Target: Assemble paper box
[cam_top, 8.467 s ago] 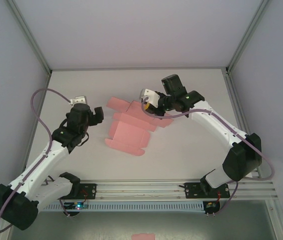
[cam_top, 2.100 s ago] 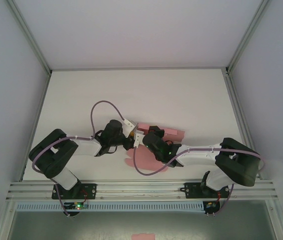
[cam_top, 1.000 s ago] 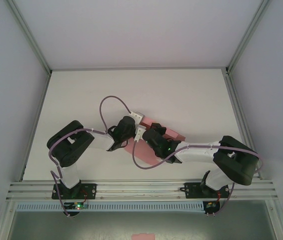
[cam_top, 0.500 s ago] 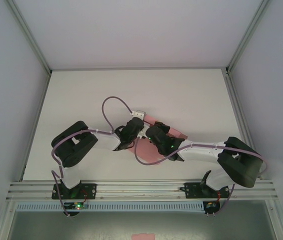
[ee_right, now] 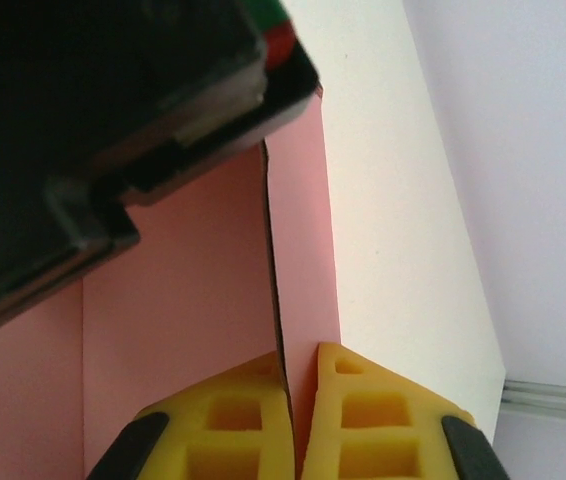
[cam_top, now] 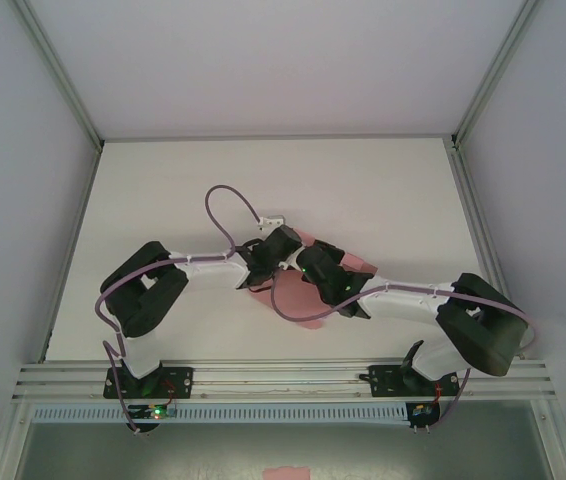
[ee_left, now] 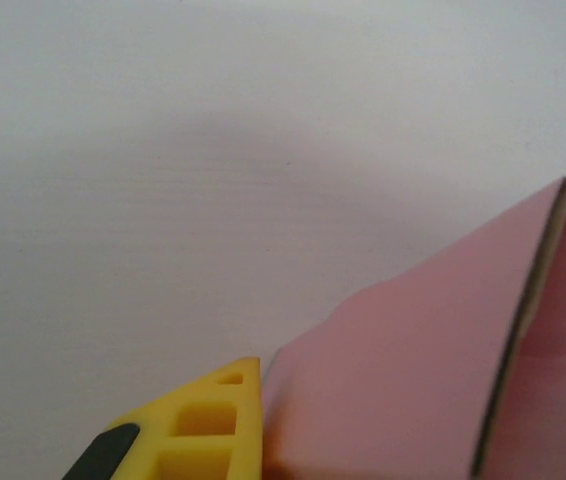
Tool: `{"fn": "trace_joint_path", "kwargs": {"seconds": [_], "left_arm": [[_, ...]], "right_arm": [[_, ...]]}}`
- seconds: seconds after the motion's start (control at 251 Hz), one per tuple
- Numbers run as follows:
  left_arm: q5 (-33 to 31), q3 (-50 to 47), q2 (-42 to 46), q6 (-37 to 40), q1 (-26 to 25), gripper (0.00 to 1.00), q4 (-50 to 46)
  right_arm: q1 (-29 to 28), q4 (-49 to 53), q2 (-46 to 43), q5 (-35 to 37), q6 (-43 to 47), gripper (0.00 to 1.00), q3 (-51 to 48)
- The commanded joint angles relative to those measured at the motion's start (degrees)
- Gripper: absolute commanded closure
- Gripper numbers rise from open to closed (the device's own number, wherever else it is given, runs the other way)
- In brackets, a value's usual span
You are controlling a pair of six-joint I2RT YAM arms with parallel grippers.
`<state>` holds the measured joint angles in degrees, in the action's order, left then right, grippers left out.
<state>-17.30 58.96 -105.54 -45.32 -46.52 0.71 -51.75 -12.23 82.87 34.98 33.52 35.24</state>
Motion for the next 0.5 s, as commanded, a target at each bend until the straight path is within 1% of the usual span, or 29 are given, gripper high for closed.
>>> {"fn": "trace_joint_path", "kwargs": {"seconds": [0.0,0.052,0.076,0.096,0.14,0.164,0.2,0.223,0.259,0.287,0.315,0.331,0.347,0.359,0.411,0.443,0.471,0.495], "left_arm": [[-38.8,3.3,-7.7,-19.3,3.1,1.00,-18.9],[-39.0,3.3,-7.5,-20.5,3.1,1.00,-19.2],[-38.4,2.4,-7.4,-18.7,3.1,1.00,-16.9],[-37.4,1.2,-7.1,-14.9,3.1,1.00,-12.5],[-33.6,-2.8,-6.5,-5.9,2.9,1.00,0.3],[-30.8,-5.0,-6.1,-2.6,3.0,1.00,7.2],[-25.6,-7.8,-6.2,4.5,3.0,1.00,17.8],[-23.5,-8.7,-6.2,6.7,2.8,1.00,21.7],[-21.2,-9.3,-6.2,8.7,2.6,1.00,24.2],[-18.3,-9.5,-6.4,11.5,2.6,1.00,26.4],[-17.7,-9.7,-6.5,11.7,2.5,1.00,26.9],[-17.1,-9.8,-6.5,11.8,2.6,1.00,27.3],[-15.8,-10.2,-6.6,12.8,2.6,1.00,28.3],[-14.6,-10.5,-6.7,13.9,2.7,1.00,29.5],[-12.3,-11.7,-6.8,15.3,2.5,1.00,32.7],[-9.9,-12.4,-6.7,16.6,2.6,1.00,34.7],[-8.8,-13.2,-6.7,17.7,2.5,1.00,36.5],[-8.7,-13.9,-6.6,17.4,2.4,1.00,37.5]], "right_arm": [[-5.7,13.1,2.2,-12.1,0.6,1.00,-1.3],[-5.7,13.0,2.0,-12.1,0.0,1.00,-1.4],[-5.6,12.8,2.0,-12.1,-0.3,1.00,-1.5],[-5.5,12.7,1.9,-12.2,-0.4,1.00,-1.7],[-5.2,12.0,1.7,-12.3,-1.0,1.00,-1.8],[-4.9,11.0,1.6,-11.9,-1.6,1.00,-1.8],[-4.2,9.8,1.4,-11.8,-2.3,1.00,-1.7],[-3.6,9.2,1.0,-11.9,-2.7,1.00,-1.4],[-2.5,7.5,0.5,-11.7,-3.3,1.00,-1.2],[-1.6,6.3,-0.1,-11.4,-3.8,0.97,-0.9],[-0.6,5.4,-0.7,-11.8,-3.9,0.93,-0.4],[0.1,4.8,-1.2,-11.9,-4.0,0.89,-0.2],[0.6,4.1,-1.5,-11.9,-4.3,0.81,0.0],[1.1,3.6,-1.9,-11.9,-4.7,0.78,0.2],[3.0,2.5,-3.7,-13.5,-5.6,0.78,1.1],[4.2,2.4,-5.1,-14.8,-6.0,0.77,1.6],[5.2,1.7,-6.2,-15.3,-6.5,0.73,1.9],[5.8,0.7,-7.2,-15.4,-6.8,0.66,1.9]]}}
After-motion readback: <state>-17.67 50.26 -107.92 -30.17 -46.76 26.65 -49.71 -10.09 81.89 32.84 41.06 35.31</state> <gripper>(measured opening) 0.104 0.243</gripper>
